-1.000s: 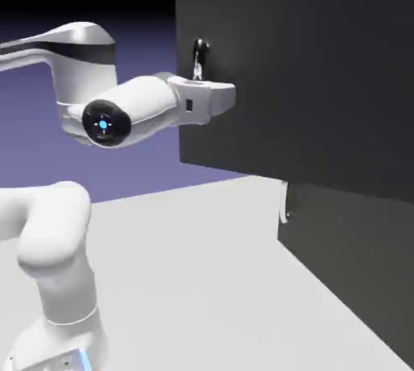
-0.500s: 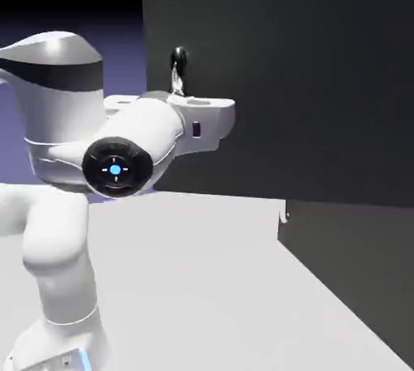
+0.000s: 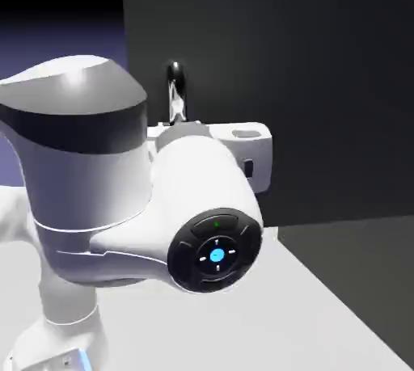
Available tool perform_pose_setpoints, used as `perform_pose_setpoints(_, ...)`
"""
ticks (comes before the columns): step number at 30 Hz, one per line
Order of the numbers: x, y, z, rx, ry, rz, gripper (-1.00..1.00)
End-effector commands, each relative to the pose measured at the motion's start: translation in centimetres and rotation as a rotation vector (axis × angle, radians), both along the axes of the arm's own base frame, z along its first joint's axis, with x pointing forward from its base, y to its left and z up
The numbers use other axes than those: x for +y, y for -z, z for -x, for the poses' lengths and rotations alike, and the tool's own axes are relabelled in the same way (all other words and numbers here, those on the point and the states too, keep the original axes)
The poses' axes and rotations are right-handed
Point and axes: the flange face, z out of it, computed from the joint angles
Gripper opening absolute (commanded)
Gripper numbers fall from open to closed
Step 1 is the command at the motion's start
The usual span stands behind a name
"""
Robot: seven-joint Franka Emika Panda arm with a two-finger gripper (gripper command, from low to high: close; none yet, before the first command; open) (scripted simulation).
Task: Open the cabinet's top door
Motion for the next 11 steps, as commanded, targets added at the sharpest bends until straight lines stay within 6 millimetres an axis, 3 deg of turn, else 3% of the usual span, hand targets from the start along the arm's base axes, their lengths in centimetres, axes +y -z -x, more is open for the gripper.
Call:
perform_pose_setpoints(1, -0.8, 0.0, -0.1, 0.0, -0.015, 0.0, -1.0)
perform_pose_setpoints(11, -7.8, 0.0, -1.4, 0.0, -0.154, 0.0, -1.0)
